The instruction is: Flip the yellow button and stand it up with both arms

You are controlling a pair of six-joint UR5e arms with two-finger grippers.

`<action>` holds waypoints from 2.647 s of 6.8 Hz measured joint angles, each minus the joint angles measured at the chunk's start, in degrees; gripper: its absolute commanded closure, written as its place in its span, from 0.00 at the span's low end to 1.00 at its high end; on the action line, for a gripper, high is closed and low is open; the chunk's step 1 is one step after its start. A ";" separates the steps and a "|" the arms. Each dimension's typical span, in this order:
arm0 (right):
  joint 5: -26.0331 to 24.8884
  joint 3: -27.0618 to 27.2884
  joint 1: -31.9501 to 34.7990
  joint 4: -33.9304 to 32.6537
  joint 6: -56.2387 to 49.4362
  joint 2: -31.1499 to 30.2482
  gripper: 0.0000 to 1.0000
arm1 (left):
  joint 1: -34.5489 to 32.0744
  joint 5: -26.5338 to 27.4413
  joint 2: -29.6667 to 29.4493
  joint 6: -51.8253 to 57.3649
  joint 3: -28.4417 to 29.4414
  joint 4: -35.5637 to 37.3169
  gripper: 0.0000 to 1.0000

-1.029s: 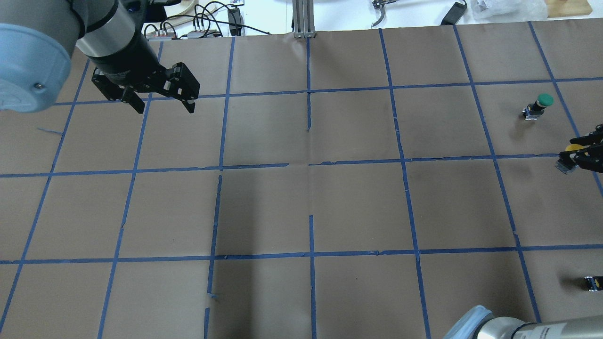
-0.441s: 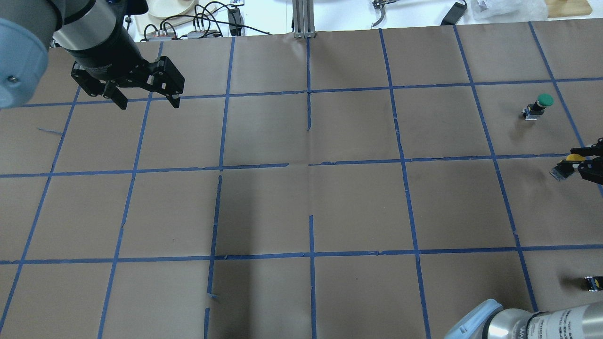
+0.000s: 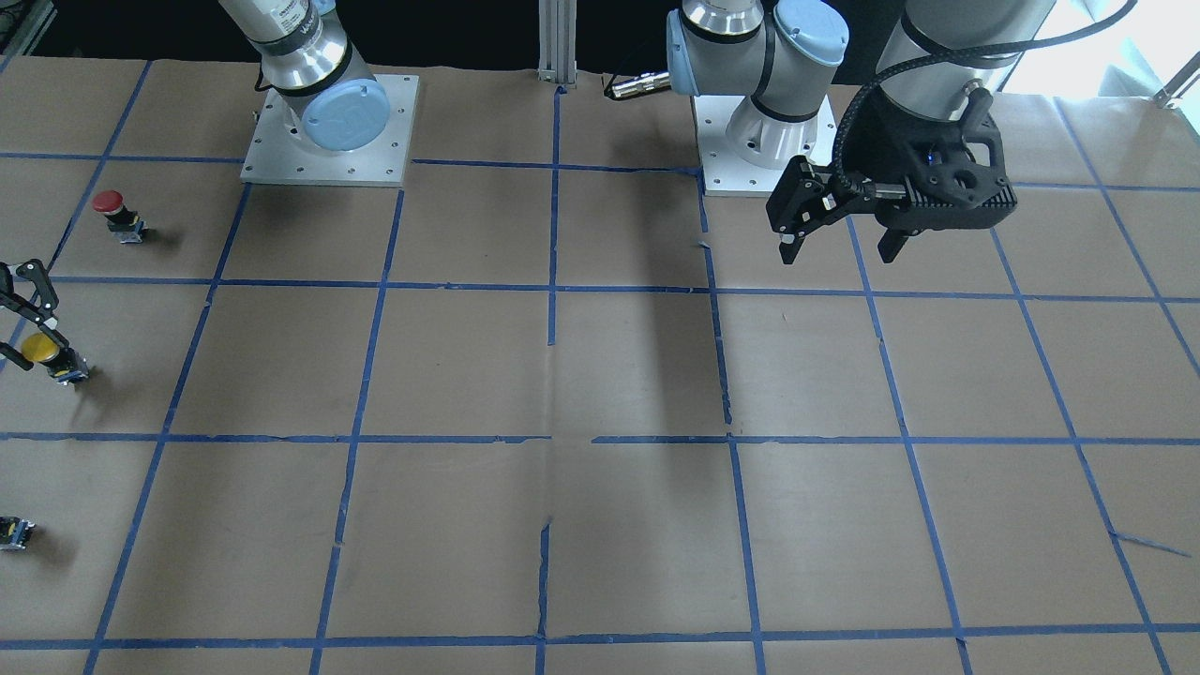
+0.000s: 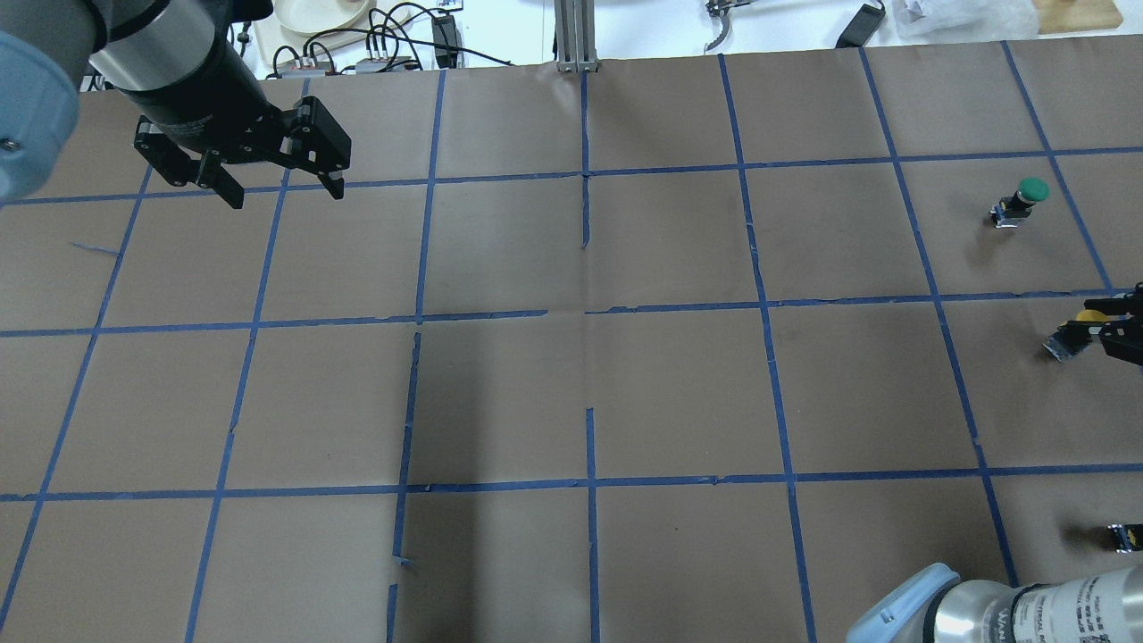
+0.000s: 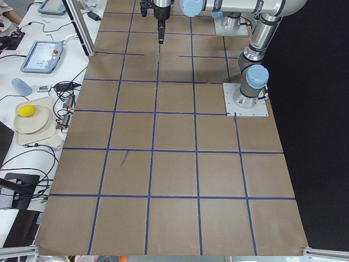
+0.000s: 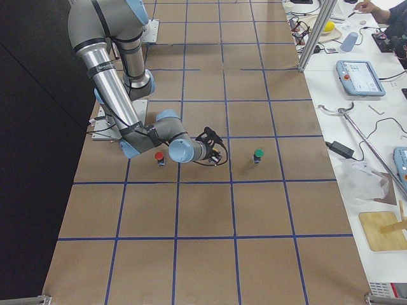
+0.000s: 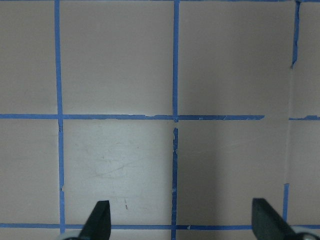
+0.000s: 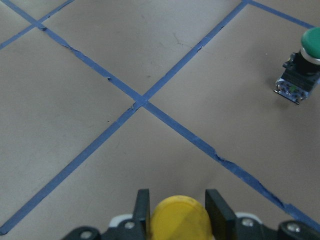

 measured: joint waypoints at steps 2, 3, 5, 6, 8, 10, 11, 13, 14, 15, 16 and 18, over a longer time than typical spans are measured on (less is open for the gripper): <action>-0.13 0.53 -0.09 0.04 0.08 0.44 0.08 | 0.00 0.31 -1.04 -0.55 2.40 -3.21 0.00; -0.16 0.56 -0.14 0.03 0.36 0.33 0.00 | 0.04 0.53 -1.28 -0.57 2.72 -3.73 0.00; -3.39 -0.36 0.11 -0.05 7.15 -0.88 0.00 | 0.07 0.56 -1.33 -0.49 2.54 -3.89 0.00; -7.43 -1.67 0.88 0.12 14.35 -3.08 0.00 | 0.07 0.55 -1.30 -0.41 2.49 -3.89 0.00; -15.84 -5.38 4.81 4.58 31.98 -9.55 0.00 | 0.07 0.32 -1.26 -0.37 2.74 -3.89 0.00; -25.73 -10.42 14.34 12.71 56.27 -14.68 0.00 | 0.07 0.17 -1.26 -0.43 2.90 -3.89 0.00; -28.97 -13.20 20.36 18.03 69.60 -16.64 0.00 | 0.07 0.15 -1.26 -0.44 2.96 -3.89 0.00; -34.18 -17.46 32.88 27.30 90.46 -20.93 0.00 | -0.14 0.27 -1.10 -0.44 3.11 -4.26 0.00; -35.48 -18.58 39.19 31.53 99.70 -22.93 0.00 | -0.67 0.33 -0.69 0.03 2.81 -4.70 0.00; -35.99 -18.84 44.94 33.73 107.12 -23.68 0.00 | -1.08 0.23 -0.26 1.80 2.62 -4.98 0.00; -36.52 -18.71 49.94 34.36 112.04 -23.78 0.00 | -1.25 0.26 0.05 3.73 2.49 -5.18 0.00; -38.49 -18.34 56.07 34.93 117.34 -23.78 0.00 | -1.08 0.48 -0.12 4.88 2.79 -5.23 0.00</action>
